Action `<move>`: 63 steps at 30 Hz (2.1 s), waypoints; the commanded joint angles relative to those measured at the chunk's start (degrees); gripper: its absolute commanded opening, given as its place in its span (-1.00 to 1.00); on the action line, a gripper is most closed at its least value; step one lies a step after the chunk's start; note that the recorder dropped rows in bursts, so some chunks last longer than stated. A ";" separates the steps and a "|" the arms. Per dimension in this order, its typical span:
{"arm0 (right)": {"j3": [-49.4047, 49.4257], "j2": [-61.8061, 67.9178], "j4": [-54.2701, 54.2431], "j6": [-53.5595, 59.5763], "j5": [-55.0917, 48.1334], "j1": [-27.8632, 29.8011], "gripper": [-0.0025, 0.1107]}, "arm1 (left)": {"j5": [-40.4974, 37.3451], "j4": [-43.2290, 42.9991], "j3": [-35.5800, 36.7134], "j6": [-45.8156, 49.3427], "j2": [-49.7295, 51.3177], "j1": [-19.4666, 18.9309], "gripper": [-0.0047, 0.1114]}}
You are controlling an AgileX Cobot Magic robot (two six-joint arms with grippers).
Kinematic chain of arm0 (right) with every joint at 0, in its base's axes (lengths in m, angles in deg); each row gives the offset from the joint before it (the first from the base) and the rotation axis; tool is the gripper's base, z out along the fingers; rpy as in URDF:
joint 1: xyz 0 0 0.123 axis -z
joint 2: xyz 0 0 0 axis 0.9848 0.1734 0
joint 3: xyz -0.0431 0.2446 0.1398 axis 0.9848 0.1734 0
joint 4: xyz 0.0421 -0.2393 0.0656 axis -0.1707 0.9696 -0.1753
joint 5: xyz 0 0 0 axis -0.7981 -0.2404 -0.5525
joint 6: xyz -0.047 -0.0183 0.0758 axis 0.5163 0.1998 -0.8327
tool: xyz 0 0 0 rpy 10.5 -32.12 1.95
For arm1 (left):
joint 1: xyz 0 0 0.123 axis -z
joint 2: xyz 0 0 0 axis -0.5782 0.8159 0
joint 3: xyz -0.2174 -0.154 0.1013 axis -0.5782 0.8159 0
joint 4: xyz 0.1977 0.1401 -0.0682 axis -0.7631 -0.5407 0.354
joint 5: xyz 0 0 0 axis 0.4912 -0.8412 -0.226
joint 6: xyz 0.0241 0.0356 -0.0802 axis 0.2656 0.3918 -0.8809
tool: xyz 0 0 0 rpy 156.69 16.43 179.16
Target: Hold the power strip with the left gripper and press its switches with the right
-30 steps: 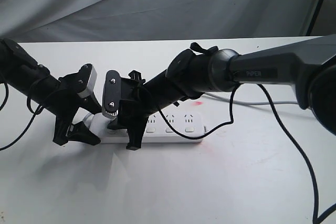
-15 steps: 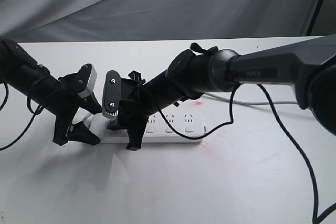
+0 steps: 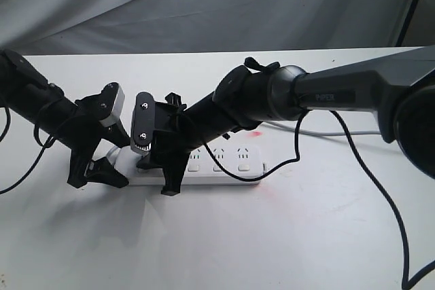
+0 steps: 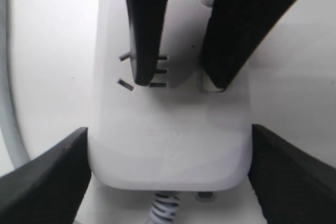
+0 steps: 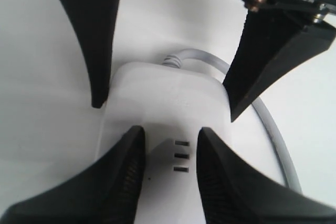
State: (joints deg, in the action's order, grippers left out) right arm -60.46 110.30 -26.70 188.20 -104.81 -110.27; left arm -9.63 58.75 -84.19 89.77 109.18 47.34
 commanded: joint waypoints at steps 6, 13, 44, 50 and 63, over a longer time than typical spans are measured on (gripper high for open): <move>1.33 -3.53 3.17 -1.18 0.91 -0.54 -0.38 | 0.74 -0.45 -0.10 -0.40 -0.12 0.24 0.30; 1.33 -8.47 4.78 -5.13 -0.92 0.67 -0.38 | 0.74 -0.45 -0.10 -0.40 -0.12 0.24 0.30; 6.06 -8.32 5.35 -6.96 1.60 2.81 -0.38 | 0.74 -0.45 -0.10 -0.40 -0.12 0.24 0.30; 6.06 -8.19 5.21 -6.25 2.14 2.81 -0.38 | 0.74 -0.45 -0.10 -0.40 -0.12 0.24 0.30; 6.06 -7.50 4.82 -6.25 1.66 2.81 -0.38 | 0.74 -0.45 -0.10 -0.40 -0.12 0.24 0.30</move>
State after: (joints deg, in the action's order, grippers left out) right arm -54.42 102.94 -21.14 181.55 -102.99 -107.88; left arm -9.52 58.71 -84.19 89.77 109.18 47.34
